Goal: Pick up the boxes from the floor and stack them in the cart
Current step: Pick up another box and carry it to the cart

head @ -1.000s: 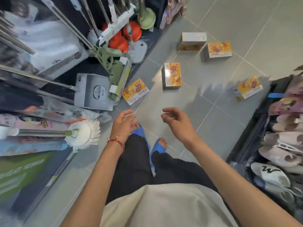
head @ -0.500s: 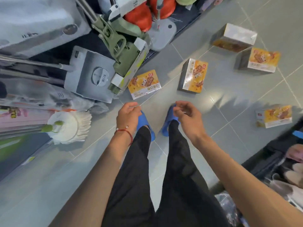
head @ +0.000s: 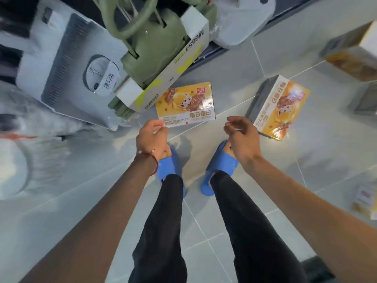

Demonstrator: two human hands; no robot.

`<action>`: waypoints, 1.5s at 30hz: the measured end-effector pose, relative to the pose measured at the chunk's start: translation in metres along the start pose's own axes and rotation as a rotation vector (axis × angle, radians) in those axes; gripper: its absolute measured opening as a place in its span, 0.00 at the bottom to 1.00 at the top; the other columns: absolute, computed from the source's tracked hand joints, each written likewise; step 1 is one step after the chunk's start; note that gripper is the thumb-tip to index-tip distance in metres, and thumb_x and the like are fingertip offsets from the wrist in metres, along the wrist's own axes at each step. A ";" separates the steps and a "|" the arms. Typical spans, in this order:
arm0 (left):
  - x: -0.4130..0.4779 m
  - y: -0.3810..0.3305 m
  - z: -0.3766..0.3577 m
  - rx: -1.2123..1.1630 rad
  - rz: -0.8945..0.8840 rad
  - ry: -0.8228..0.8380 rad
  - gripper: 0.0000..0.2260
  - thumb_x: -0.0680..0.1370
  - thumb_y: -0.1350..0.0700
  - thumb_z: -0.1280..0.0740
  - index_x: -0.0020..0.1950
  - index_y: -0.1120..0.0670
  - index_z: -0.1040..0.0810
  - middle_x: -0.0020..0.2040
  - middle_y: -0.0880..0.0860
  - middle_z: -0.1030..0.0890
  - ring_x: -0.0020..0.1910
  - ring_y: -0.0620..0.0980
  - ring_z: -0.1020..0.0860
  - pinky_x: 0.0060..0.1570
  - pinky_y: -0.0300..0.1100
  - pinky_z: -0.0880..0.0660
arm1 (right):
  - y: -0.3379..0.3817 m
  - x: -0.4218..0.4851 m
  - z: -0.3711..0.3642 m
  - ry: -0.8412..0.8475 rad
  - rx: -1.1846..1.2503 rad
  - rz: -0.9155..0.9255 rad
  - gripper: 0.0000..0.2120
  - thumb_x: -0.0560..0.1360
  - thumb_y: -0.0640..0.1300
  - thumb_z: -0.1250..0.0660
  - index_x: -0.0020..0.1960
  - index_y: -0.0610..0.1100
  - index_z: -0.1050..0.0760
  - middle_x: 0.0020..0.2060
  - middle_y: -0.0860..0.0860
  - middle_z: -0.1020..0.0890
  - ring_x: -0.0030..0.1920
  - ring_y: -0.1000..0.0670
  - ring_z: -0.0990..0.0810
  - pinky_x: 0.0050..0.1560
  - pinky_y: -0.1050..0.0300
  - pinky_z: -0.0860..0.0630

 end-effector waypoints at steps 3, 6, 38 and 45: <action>0.058 0.022 -0.022 0.053 0.022 -0.031 0.09 0.79 0.57 0.33 0.59 0.53 0.21 0.58 0.52 0.19 0.45 0.41 0.17 0.43 0.34 0.23 | -0.016 0.059 -0.018 0.021 -0.042 0.026 0.10 0.78 0.38 0.33 0.57 0.47 0.20 0.48 0.51 0.16 0.46 0.55 0.19 0.53 0.53 0.21; 0.109 0.040 -0.044 0.140 0.071 -0.046 0.16 0.77 0.52 0.30 0.64 0.55 0.22 0.64 0.55 0.20 0.63 0.57 0.23 0.64 0.46 0.28 | -0.031 0.112 -0.035 0.015 -0.072 0.016 0.12 0.74 0.40 0.32 0.58 0.45 0.19 0.46 0.51 0.17 0.47 0.52 0.20 0.57 0.50 0.21; 0.054 0.037 -0.064 -0.208 0.156 -0.188 0.28 0.69 0.30 0.32 0.56 0.50 0.29 0.50 0.49 0.20 0.53 0.55 0.22 0.52 0.44 0.30 | -0.057 0.055 -0.023 -0.067 0.115 -0.232 0.27 0.72 0.71 0.32 0.55 0.51 0.32 0.50 0.53 0.20 0.52 0.52 0.19 0.60 0.47 0.25; -0.052 -0.030 -0.023 -0.232 -0.005 -0.062 0.28 0.69 0.36 0.29 0.55 0.56 0.31 0.52 0.55 0.24 0.45 0.53 0.23 0.35 0.28 0.30 | -0.018 -0.060 0.044 -0.035 0.326 -0.309 0.32 0.64 0.73 0.30 0.55 0.54 0.36 0.53 0.48 0.15 0.52 0.47 0.13 0.63 0.39 0.21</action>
Point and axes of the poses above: each hand's wrist, its own x-axis towards the middle knuckle, its own z-axis out of the back of the hand, y = z × x, the point moved 4 cm from there along x, towards the middle knuckle
